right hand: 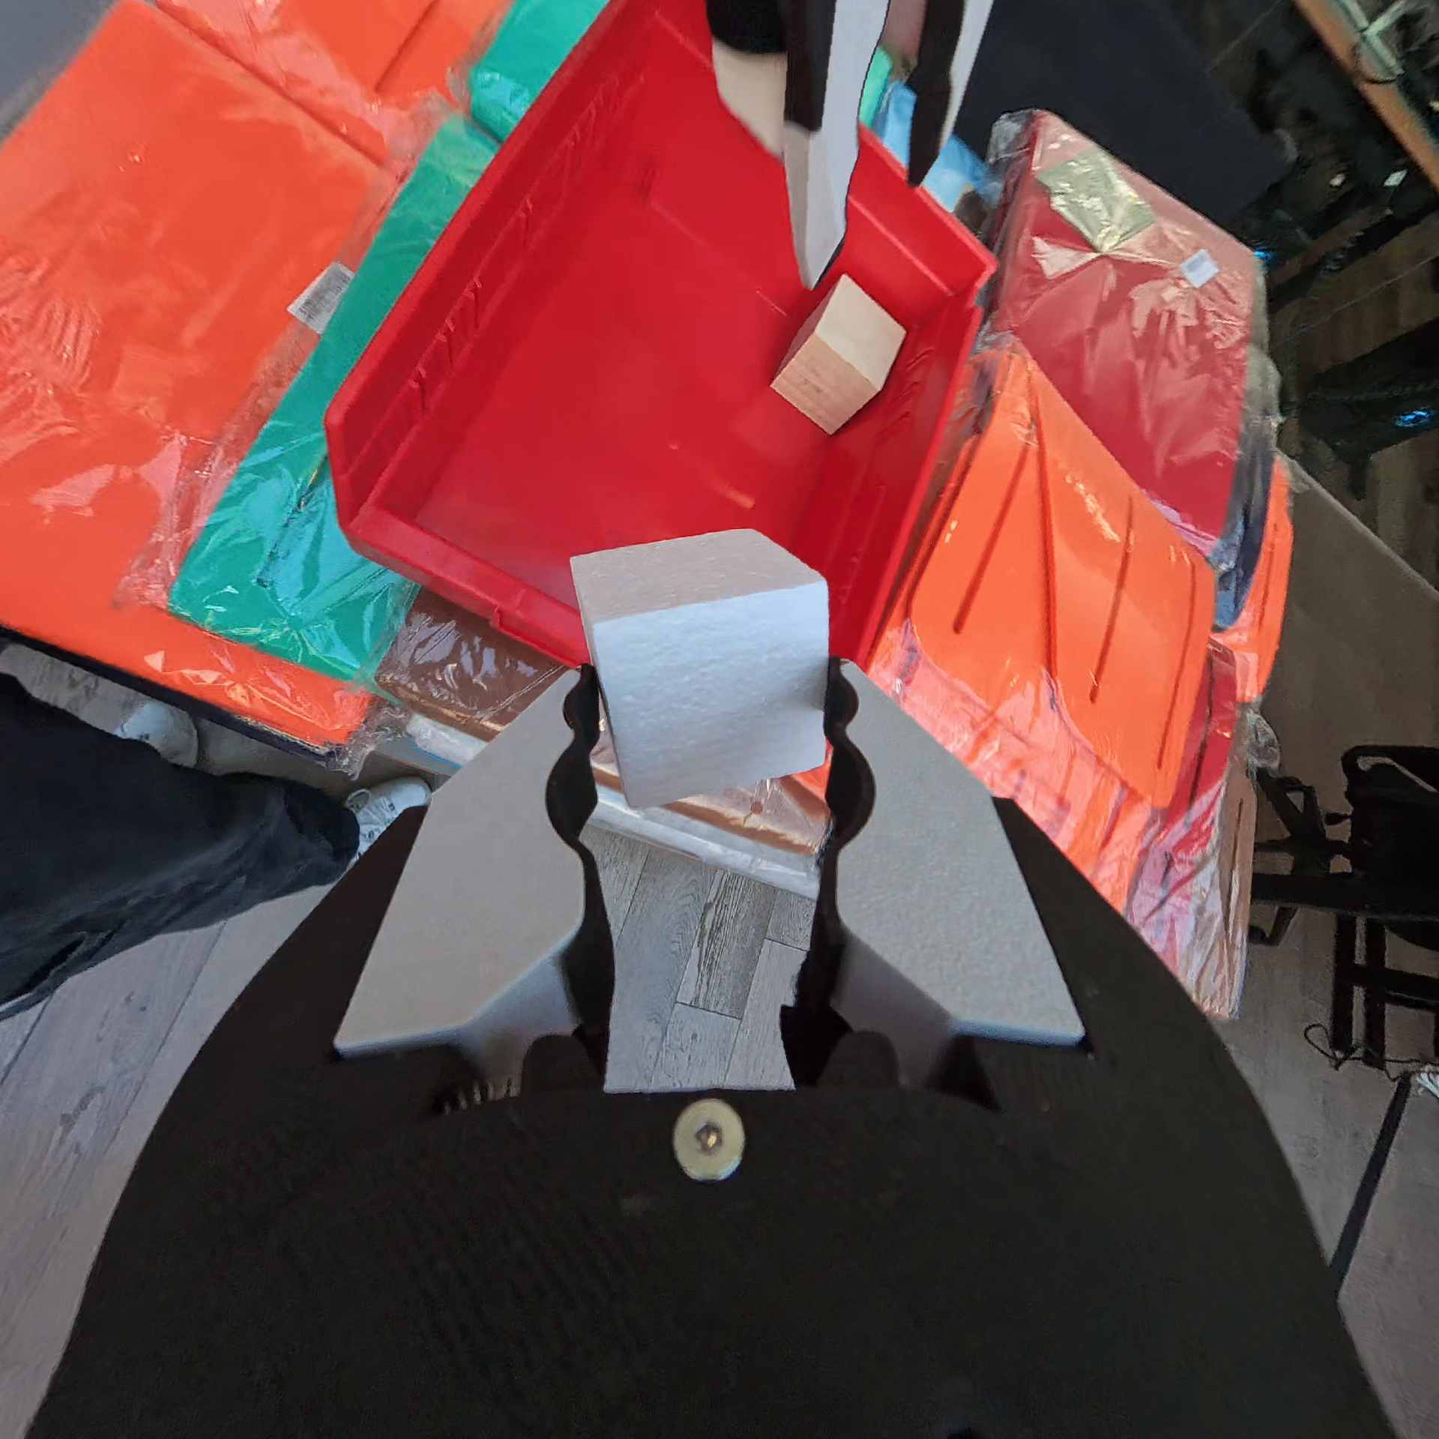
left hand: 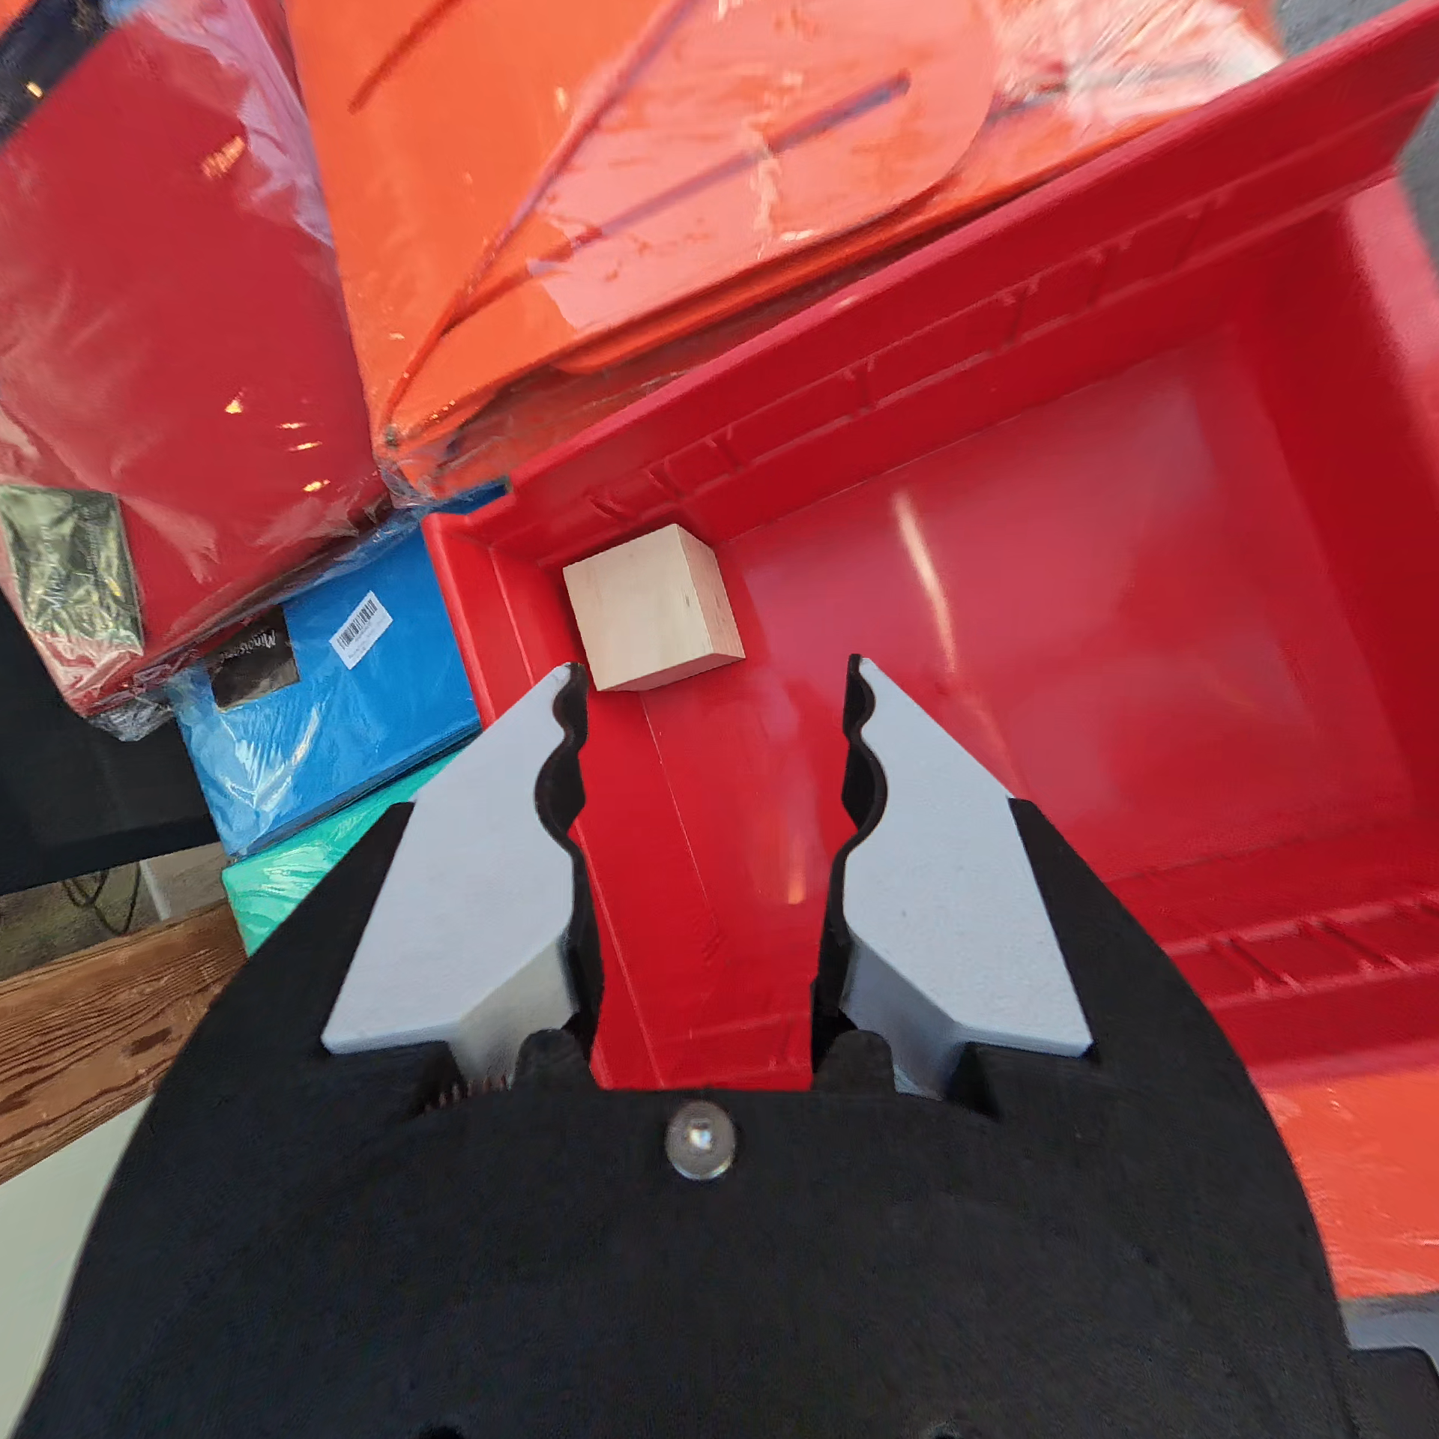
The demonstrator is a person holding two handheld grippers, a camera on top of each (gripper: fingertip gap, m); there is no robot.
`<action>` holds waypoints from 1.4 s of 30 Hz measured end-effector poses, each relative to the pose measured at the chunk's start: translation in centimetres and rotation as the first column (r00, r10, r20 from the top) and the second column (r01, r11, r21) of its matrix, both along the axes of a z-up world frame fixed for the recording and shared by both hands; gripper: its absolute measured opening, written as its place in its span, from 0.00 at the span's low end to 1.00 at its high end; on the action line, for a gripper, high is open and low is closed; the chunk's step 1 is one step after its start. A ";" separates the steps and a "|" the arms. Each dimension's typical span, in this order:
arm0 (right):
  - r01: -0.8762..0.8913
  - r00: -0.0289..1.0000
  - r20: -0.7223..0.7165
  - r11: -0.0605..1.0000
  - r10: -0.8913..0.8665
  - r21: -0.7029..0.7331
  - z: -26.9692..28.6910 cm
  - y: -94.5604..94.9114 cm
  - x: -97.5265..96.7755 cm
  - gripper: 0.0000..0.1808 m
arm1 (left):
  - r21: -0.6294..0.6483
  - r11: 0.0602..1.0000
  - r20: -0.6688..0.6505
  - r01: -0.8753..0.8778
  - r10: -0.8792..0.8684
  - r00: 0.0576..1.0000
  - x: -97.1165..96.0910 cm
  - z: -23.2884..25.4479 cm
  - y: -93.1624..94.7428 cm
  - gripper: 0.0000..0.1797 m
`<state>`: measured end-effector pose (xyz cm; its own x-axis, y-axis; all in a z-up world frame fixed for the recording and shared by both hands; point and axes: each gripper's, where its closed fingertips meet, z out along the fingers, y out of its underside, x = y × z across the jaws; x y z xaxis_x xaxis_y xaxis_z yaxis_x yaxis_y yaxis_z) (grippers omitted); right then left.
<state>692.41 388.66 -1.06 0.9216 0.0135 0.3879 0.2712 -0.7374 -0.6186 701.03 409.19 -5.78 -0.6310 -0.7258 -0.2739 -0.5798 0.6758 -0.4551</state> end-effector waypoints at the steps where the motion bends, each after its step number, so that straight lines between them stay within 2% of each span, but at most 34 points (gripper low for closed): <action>1: 0.029 1.000 -0.001 0.999 -0.029 0.033 0.8 -1.7 -0.6 0.32 | 0.035 0.999 -0.035 -0.006 0.008 0.999 1.0 -1.7 0.0 0.36; 4: 0.117 0.993 -0.020 0.988 -0.115 0.101 1.8 -6.0 -2.2 0.32 | 0.093 0.995 -0.089 -0.022 0.031 0.996 2.6 -5.5 0.2 0.34; 9: 0.211 0.977 -0.024 0.971 -0.210 0.109 1.0 -9.5 -3.6 0.32 | 0.185 0.982 -0.072 -0.041 0.055 0.996 4.1 -8.4 1.4 0.34; 13: 0.230 0.973 -0.027 0.971 -0.229 0.071 -0.3 -9.9 -3.7 0.32 | 0.255 0.967 -0.052 -0.023 0.038 0.998 3.8 -8.7 1.8 0.32; 18: 0.221 0.975 -0.026 0.974 -0.220 0.050 -0.8 -9.6 -3.6 0.32 | 0.244 0.970 -0.066 0.004 0.013 0.998 2.1 -8.5 0.7 0.32; 19: 0.218 0.976 -0.030 0.974 -0.217 0.056 -0.7 -9.5 -3.6 0.32 | 0.241 0.970 -0.053 -0.006 0.019 0.998 2.0 -8.3 0.6 0.33; 20: 0.214 0.977 -0.031 0.975 -0.212 0.060 -0.7 -9.3 -3.6 0.32 | 0.238 0.971 -0.027 -0.034 0.042 0.999 2.2 -8.0 0.7 0.39; 23: 0.204 0.979 -0.033 0.977 -0.202 0.064 -0.6 -8.9 -3.3 0.32 | 0.189 0.972 -0.008 -0.140 0.144 0.990 3.0 -7.6 1.1 0.48; 26: 0.192 0.981 -0.036 0.979 -0.190 0.070 -0.5 -8.5 -3.2 0.32 | 0.129 0.962 -0.108 -0.240 0.254 0.961 3.0 -8.8 1.6 0.48; 31: 0.191 0.981 -0.033 0.979 -0.189 0.077 -0.2 -8.4 -3.3 0.32 | 0.087 0.939 -0.201 -0.333 0.344 0.917 3.1 -10.5 2.4 0.34; 35: 0.203 0.979 -0.040 0.976 -0.200 0.076 -0.1 -8.6 -3.4 0.32 | 0.087 0.945 -0.209 -0.314 0.325 0.922 3.2 -10.5 2.3 0.33; 38: 0.201 0.979 -0.037 0.977 -0.199 0.073 0.1 -8.4 -3.6 0.32 | 0.052 0.961 -0.202 -0.272 0.277 0.939 2.2 -9.2 1.5 0.33; 42: 0.176 0.984 -0.037 0.981 -0.173 0.085 0.8 -7.2 -4.0 0.32 | -0.135 0.959 -0.134 -0.249 0.232 0.963 -0.5 -3.1 0.6 0.33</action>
<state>688.45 381.50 -0.21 0.9179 -0.1815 0.3530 0.1237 -0.7142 -0.6889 700.57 409.83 -8.86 -0.4535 -0.8870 -0.0865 -0.7716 0.4394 -0.4600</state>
